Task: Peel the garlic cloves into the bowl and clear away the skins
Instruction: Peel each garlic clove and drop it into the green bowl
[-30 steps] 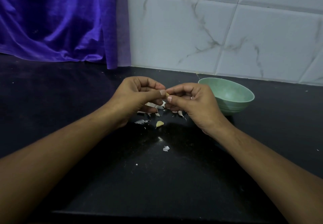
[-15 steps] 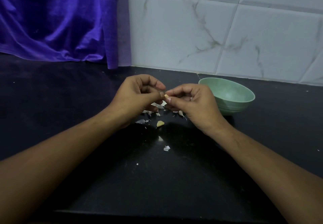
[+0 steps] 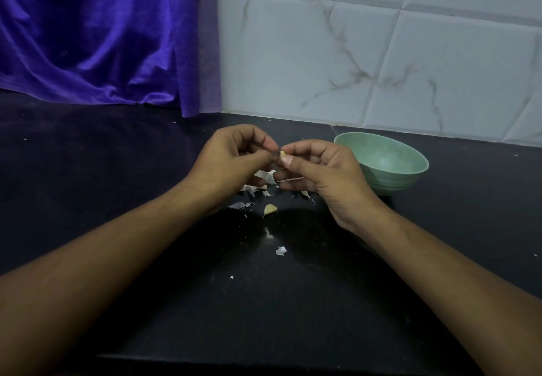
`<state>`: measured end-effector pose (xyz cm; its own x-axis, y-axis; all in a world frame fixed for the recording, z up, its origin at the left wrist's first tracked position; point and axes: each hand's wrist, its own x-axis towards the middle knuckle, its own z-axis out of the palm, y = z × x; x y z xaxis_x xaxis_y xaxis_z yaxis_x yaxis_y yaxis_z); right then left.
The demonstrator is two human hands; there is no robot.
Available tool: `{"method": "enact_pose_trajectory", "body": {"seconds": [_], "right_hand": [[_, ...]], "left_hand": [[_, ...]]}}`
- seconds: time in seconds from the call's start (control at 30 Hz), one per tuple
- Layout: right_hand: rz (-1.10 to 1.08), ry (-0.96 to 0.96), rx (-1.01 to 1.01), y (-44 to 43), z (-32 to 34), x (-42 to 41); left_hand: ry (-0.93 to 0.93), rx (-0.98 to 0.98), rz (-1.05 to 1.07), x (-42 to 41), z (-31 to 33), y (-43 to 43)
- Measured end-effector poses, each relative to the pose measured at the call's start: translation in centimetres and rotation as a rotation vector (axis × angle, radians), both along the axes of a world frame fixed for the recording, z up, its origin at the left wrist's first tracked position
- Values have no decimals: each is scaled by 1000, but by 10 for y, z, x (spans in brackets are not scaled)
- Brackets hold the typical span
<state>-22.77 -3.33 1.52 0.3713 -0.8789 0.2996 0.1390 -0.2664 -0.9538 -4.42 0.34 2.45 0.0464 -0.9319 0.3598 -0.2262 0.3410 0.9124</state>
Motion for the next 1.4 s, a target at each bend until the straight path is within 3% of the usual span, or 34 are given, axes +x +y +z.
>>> {"method": "enact_pose_trajectory", "body": {"seconds": [0.13, 0.43, 0.73, 0.93, 1.2, 1.4], "right_hand": [[0, -23, 57, -3, 2, -2], [1, 14, 71, 0, 4, -3], [-48, 112, -62, 1, 2, -3], [-100, 188, -157, 1, 3, -1], [-121, 181, -64, 3, 3, 0], [-114, 127, 66, 7, 6, 2]], "left_hand": [[-137, -39, 47, 6, -3, -2], [-195, -88, -4, 5, -3, -2], [22, 33, -58, 6, -3, -5], [-54, -37, -33, 7, -3, -5], [-262, -146, 56, 7, -5, -5], [-284, -199, 72, 5, -7, -5]]}}
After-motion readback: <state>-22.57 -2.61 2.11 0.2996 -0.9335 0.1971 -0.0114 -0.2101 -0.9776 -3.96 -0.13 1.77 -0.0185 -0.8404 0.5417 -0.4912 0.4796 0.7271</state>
